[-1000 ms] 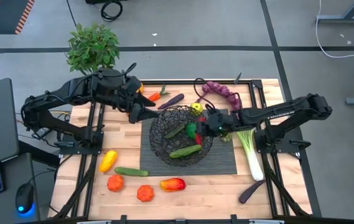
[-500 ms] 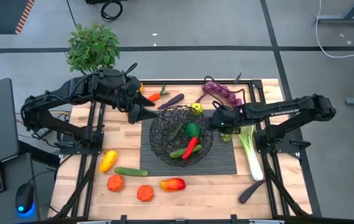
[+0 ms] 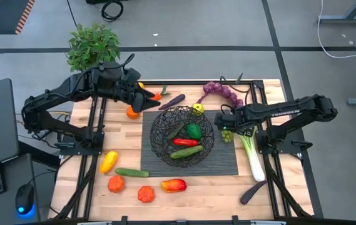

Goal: Build produce basket
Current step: Put the grapes into the black basket

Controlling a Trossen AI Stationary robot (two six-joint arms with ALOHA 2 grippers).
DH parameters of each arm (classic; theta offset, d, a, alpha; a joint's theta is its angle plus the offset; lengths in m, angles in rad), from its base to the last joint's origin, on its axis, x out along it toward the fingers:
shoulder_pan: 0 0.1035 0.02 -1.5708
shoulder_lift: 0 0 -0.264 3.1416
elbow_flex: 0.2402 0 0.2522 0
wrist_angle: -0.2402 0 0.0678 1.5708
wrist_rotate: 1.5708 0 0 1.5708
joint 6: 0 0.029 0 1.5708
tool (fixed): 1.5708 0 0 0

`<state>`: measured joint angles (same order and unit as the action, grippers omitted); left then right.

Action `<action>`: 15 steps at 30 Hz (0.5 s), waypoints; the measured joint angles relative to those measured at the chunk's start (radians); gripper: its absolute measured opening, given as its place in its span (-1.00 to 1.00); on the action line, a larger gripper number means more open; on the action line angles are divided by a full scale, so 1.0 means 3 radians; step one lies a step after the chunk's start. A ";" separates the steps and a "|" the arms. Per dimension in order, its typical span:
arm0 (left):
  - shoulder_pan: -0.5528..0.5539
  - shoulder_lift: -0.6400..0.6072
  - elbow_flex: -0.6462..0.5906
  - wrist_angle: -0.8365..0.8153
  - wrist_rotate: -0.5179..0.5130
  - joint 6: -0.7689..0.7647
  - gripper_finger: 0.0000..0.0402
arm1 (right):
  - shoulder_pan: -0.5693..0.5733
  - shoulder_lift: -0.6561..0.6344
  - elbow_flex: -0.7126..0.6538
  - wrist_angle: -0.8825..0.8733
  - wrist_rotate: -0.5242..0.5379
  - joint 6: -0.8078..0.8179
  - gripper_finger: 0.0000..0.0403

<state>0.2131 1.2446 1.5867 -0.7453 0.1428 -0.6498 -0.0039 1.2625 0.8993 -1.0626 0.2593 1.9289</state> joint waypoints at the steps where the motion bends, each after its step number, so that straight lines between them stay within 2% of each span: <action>1: -0.0004 0.0000 0.0000 -0.0003 0.0000 -0.0002 0.90 | -0.0013 0.0001 -0.0047 0.0009 -0.0048 0.0029 0.37; 6: -0.0004 0.0000 0.0000 -0.0004 0.0000 -0.0004 0.90 | -0.0017 0.0002 -0.0281 0.0240 -0.0300 0.0266 0.37; 15: -0.0026 -0.0032 -0.0003 -0.0048 0.0001 -0.0003 0.90 | -0.0016 0.0003 -0.0577 0.0519 -0.0296 0.0666 0.37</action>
<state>0.2053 1.2351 1.5860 -0.7598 0.1432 -0.6506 -0.0088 1.2633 0.7263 -0.9068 0.1705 2.1288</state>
